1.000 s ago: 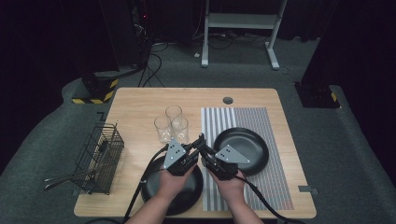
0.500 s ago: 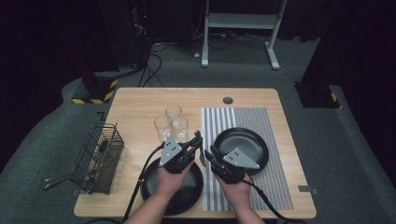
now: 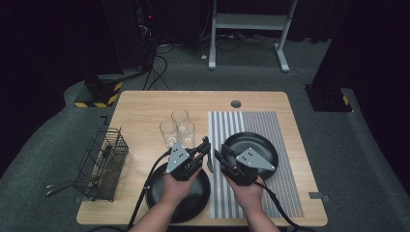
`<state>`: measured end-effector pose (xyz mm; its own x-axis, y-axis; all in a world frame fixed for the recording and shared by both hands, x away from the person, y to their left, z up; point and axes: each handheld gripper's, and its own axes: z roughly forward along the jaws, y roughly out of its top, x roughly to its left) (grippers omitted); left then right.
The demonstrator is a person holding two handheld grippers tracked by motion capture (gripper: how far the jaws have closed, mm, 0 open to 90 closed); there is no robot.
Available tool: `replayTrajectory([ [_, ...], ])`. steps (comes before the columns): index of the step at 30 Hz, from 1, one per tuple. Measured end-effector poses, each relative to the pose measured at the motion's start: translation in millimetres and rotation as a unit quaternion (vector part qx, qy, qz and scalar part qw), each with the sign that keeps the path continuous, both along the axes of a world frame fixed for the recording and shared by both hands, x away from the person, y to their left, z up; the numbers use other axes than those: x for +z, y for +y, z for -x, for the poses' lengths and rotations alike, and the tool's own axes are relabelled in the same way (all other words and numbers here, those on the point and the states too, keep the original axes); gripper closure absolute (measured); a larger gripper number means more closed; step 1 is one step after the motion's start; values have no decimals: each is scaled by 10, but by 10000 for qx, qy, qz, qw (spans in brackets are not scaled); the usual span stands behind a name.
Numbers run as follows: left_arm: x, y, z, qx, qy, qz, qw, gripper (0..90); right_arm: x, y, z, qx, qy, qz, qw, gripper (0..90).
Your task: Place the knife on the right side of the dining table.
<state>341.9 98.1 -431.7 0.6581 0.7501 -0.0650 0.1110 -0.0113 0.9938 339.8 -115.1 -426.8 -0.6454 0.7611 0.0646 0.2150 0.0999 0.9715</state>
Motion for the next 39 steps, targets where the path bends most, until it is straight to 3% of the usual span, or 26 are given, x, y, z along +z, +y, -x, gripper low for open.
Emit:
replayTrajectory([
  [11,-1,-11,18,-5,-37,-33,10000,831,205,-4,1,-44,-168,-100,9998,638],
  [23,-6,-11,16,-16,-48,-17,10000,831,385,92,30,159,-380,-168,9990,593],
  [39,-12,-93,59,-123,-172,-111,9997,828,394,272,-7,300,-339,-114,9989,588],
])
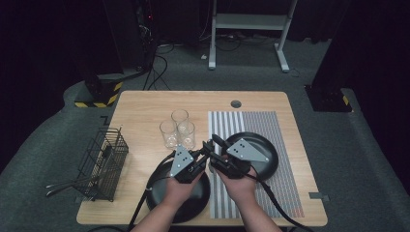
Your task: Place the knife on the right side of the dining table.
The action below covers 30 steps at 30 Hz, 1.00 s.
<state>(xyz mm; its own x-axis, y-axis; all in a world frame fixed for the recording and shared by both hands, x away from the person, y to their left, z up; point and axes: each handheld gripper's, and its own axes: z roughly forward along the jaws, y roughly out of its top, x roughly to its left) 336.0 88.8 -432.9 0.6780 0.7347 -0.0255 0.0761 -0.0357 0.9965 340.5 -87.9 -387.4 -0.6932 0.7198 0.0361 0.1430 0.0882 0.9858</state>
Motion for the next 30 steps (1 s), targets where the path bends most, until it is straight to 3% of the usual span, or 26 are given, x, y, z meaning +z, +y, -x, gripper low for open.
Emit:
replayTrajectory([
  [8,-4,-14,8,-26,-22,4,10000,826,-27,11,-16,-7,1,66,10000,671],
  [21,-13,-3,1,25,-7,14,10000,826,-68,9,-10,-42,0,82,10000,660],
  [30,-18,-12,-15,18,34,-52,10000,822,-73,12,3,-112,-69,223,9997,710],
])
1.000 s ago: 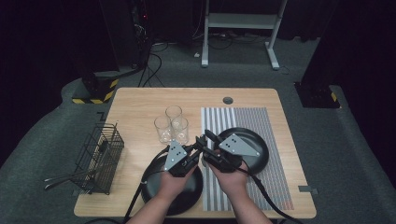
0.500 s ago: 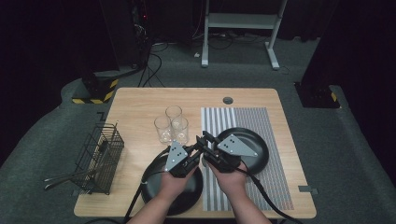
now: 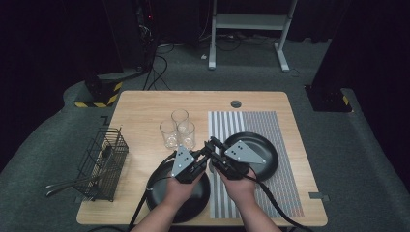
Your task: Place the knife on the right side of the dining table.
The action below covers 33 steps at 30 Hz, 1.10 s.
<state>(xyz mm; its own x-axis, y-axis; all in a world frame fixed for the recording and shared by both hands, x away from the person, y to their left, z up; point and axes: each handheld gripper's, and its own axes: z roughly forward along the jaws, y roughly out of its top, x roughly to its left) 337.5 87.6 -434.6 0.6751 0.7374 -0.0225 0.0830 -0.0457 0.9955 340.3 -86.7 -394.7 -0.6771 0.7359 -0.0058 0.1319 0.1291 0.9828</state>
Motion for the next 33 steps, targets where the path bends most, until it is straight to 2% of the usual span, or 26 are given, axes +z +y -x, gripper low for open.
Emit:
replayTrajectory([
  [4,-7,12,-5,-14,56,-54,10000,781,6,-10,-10,-24,-28,50,10000,714],
  [8,-23,30,32,-23,97,-124,9999,697,0,-47,-24,-86,-32,12,10000,718],
  [14,-30,96,98,-2,72,-245,9997,672,5,-113,-67,-138,52,-56,9999,722],
  [24,-133,321,109,283,220,-489,9982,649,5,-153,-93,-176,88,-115,9997,723],
  [29,-177,468,132,450,267,-621,9967,637,6,-156,-97,-190,84,-105,9997,725],
  [33,-211,588,165,594,235,-810,9947,626,11,-164,-100,-200,74,-75,9997,726],
])
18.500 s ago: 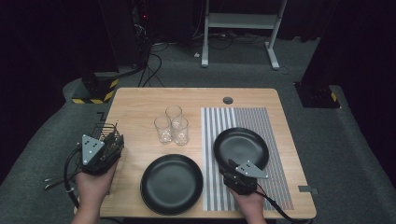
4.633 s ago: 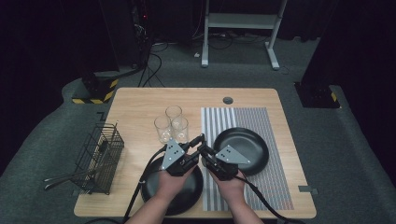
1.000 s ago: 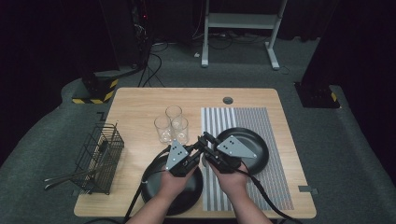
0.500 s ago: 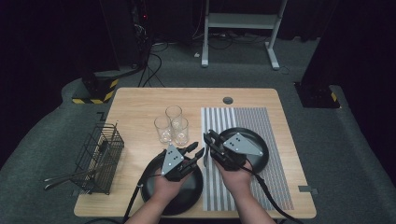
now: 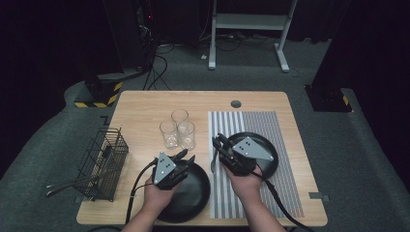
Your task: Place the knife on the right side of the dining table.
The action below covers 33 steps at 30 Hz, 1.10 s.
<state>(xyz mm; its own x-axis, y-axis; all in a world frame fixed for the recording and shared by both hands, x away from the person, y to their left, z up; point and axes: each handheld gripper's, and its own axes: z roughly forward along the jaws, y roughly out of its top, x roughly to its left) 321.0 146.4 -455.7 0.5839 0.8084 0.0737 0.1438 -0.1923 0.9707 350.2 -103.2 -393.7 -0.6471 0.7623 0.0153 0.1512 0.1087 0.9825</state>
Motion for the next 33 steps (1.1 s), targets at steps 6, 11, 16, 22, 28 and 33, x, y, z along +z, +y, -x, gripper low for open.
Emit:
replayTrajectory([
  [6,-40,194,56,223,23,-131,9997,612,1,-14,-8,-39,25,-18,10000,726],
  [11,-90,358,90,403,103,-113,9991,604,4,-15,-4,-52,5,8,10000,727],
  [16,-108,480,133,528,122,-109,9985,599,7,-39,0,-92,25,18,10000,727],
  [22,-161,564,174,580,174,-56,9982,600,10,-56,-2,-160,4,58,9999,729],
  [28,-175,618,165,661,209,0,9976,599,21,-41,-30,-200,25,73,9998,729],
  [33,-200,629,171,654,194,-144,9976,595,27,-41,-54,-302,31,97,9995,731],
])
